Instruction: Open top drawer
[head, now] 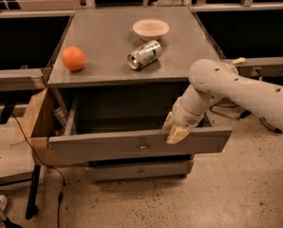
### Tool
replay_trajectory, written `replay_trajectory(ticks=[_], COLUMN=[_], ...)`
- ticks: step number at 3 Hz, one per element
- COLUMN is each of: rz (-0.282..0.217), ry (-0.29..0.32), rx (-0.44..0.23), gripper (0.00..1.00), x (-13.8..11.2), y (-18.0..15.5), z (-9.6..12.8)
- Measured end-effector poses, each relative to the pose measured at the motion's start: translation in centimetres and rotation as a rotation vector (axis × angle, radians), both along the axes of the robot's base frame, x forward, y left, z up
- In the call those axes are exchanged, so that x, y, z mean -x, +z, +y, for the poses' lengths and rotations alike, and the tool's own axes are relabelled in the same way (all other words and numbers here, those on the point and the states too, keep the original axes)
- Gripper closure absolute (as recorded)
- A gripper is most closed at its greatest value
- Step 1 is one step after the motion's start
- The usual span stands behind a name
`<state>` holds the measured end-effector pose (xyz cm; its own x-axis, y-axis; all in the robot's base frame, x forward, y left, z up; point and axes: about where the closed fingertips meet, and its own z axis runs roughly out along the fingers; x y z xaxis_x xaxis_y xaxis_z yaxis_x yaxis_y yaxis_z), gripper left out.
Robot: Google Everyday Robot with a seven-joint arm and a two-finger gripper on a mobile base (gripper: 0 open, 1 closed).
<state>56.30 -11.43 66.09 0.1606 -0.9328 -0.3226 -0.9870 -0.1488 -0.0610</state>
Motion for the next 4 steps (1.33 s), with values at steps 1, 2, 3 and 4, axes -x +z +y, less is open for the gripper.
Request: replay_trajectory(ticks=[1,2,3,4], rz=[0.006,0.014,0.027,0.054], ry=[0.024,0.045,0.063,0.075], rx=[-0.004,-0.006,-0.010,0.024], gripper=[0.12,0.00,0.00,0.00], x=[1.5,2.5,3.2,3.6], y=[0.4,0.6,0.4,-0.3], z=[0.0,-0.1,0.0,-0.2])
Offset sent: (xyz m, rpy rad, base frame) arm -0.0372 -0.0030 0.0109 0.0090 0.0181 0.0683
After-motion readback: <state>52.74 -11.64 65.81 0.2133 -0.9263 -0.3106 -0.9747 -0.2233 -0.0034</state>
